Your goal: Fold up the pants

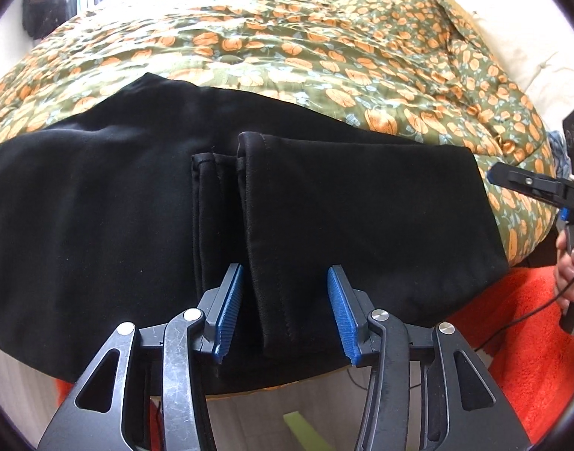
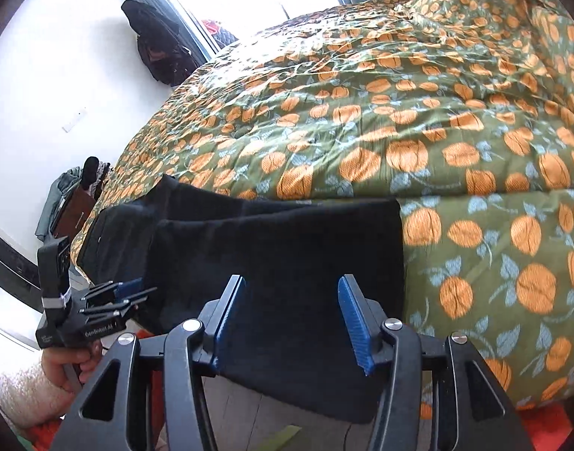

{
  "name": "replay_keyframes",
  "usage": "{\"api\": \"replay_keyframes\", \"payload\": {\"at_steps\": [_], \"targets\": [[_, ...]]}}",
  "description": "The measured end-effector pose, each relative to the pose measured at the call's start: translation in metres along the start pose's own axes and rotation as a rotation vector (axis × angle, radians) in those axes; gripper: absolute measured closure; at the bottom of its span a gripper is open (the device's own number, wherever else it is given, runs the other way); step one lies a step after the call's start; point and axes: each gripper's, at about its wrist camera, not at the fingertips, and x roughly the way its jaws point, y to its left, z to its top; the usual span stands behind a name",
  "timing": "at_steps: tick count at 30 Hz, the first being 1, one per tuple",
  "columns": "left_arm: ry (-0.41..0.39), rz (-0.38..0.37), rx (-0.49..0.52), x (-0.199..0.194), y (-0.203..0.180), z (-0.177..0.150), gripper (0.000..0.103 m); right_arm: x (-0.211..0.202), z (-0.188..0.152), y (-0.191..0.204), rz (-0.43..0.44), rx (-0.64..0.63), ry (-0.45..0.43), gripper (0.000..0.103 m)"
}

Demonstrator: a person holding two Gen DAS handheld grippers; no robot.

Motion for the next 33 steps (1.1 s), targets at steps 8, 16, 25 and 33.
{"api": "replay_keyframes", "payload": {"at_steps": [8,16,25,33], "targets": [[0.008,0.019,0.032,0.005,-0.003,-0.001,0.05,0.038,-0.006,-0.001,-0.082,-0.043,0.053,0.051],[-0.006,0.019,0.019,0.008,-0.002,-0.004,0.05,0.004,-0.054,0.04,-0.053,-0.161,0.029,0.045],[0.004,0.021,0.03,0.011,-0.003,-0.006,0.049,0.043,-0.075,0.027,-0.112,-0.159,0.109,0.039],[0.003,0.026,0.049,0.013,-0.004,-0.007,0.048,0.043,-0.076,0.028,-0.115,-0.158,0.099,0.038]]}}
